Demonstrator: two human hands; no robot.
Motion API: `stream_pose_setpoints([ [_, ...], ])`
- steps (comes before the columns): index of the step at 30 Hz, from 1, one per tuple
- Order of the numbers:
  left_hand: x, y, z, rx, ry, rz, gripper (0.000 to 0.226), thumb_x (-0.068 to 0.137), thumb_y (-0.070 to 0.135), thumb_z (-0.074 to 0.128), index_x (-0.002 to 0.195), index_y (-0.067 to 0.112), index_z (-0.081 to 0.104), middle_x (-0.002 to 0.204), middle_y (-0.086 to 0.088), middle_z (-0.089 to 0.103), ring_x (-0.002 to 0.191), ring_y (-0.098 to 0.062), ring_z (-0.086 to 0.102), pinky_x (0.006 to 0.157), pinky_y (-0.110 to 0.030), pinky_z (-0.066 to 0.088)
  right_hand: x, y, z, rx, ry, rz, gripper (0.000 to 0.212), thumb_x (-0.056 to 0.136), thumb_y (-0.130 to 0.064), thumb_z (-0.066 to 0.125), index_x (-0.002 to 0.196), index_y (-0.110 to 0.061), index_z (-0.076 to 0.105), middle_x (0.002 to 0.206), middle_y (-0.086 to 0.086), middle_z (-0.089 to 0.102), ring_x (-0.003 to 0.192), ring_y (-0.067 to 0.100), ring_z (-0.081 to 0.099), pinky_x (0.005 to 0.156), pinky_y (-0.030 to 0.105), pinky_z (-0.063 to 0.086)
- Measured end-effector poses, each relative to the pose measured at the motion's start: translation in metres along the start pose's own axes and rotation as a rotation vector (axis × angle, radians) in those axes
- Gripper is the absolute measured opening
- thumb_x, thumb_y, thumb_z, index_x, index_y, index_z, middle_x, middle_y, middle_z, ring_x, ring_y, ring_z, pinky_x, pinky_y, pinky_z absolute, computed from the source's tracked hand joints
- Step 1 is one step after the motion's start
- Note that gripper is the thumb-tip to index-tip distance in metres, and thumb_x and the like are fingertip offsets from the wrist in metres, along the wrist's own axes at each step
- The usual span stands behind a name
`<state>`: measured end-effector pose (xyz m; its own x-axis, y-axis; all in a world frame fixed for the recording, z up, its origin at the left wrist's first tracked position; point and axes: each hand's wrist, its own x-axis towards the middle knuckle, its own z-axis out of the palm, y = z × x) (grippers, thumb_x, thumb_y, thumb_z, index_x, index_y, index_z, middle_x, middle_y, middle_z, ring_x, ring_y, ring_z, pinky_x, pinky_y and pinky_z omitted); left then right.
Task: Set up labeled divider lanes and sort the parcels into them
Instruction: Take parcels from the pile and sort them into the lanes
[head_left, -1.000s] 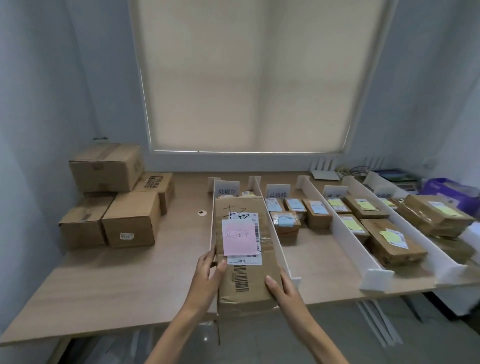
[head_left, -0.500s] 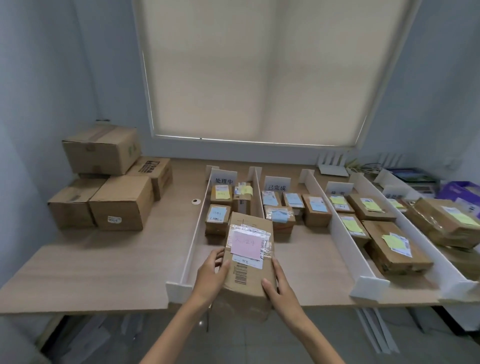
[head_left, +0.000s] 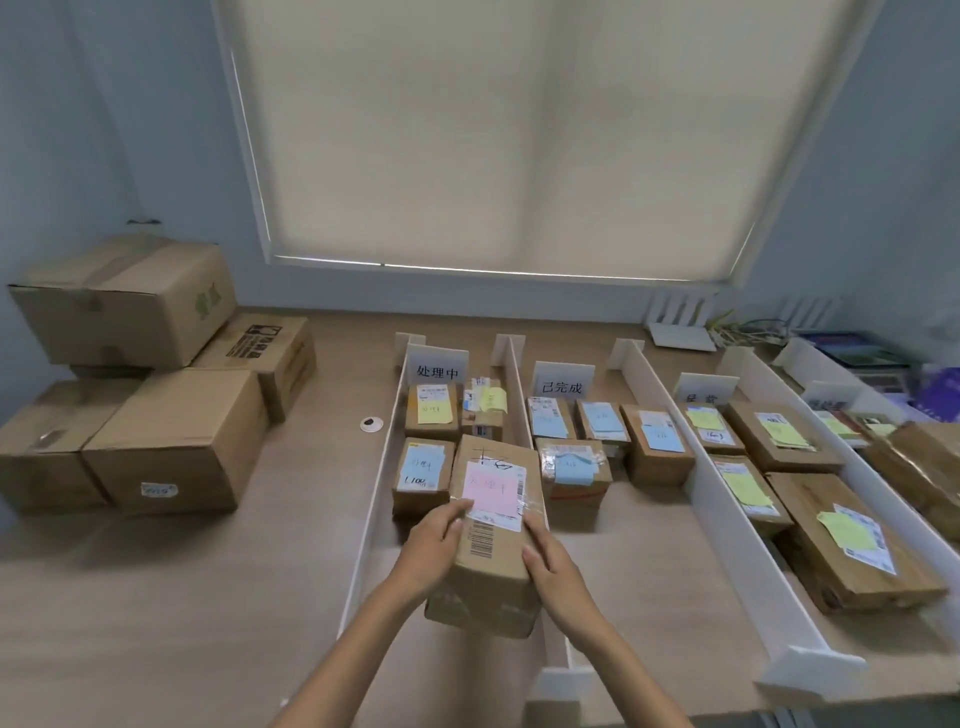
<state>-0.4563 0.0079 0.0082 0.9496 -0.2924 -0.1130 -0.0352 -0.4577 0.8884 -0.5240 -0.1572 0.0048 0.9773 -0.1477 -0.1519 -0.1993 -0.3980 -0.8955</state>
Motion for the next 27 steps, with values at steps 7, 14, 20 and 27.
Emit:
stream_pose_setpoints([
  [7, 0.078, -0.036, 0.022, 0.16, -0.18, -0.005, 0.045, 0.102, 0.03, 0.033, 0.146, 0.023, 0.026, 0.155, -0.001, 0.02, 0.139, -0.016, 0.027, 0.114, -0.032, 0.029, 0.081, 0.026, 0.01, -0.219, -0.006, 0.053, 0.046, 0.1, -0.021, 0.037, 0.145, -0.025, 0.028, 0.153, -0.004, 0.019, 0.139, 0.013, 0.025, 0.115, 0.029, 0.022],
  [14, 0.074, -0.102, 0.05, 0.86, -0.44, 0.016, 0.073, 0.1, 0.038, 0.033, 0.148, 0.012, -0.015, 0.151, -0.012, -0.031, 0.141, -0.032, -0.024, 0.118, -0.04, 0.004, 0.093, 0.072, 0.045, -0.863, -0.375, 0.111, 0.073, 0.095, -0.049, 0.012, 0.149, -0.004, -0.007, 0.151, 0.011, -0.027, 0.143, 0.034, -0.017, 0.118, 0.037, -0.004],
  [20, 0.088, -0.1, 0.06, 1.002, -0.403, -0.001, 0.076, 0.099, 0.042, 0.035, 0.147, 0.014, -0.017, 0.15, -0.008, -0.032, 0.143, -0.03, -0.02, 0.118, -0.04, 0.004, 0.112, 0.086, 0.044, -1.03, -0.183, -0.029, 0.106, 0.051, -0.038, 0.088, 0.138, 0.001, 0.041, 0.142, 0.013, 0.038, 0.122, 0.032, 0.054, 0.093, 0.034, 0.049],
  [27, 0.109, -0.082, 0.062, 0.981, -0.364, -0.027, 0.068, 0.1, 0.042, 0.033, 0.15, 0.021, -0.008, 0.157, -0.007, -0.017, 0.146, -0.029, -0.007, 0.117, -0.051, -0.002, 0.129, 0.076, 0.032, -1.192, -0.263, 0.004, 0.066, 0.098, -0.014, 0.036, 0.15, -0.009, -0.006, 0.158, 0.013, -0.011, 0.146, 0.029, -0.011, 0.118, 0.038, -0.004],
])
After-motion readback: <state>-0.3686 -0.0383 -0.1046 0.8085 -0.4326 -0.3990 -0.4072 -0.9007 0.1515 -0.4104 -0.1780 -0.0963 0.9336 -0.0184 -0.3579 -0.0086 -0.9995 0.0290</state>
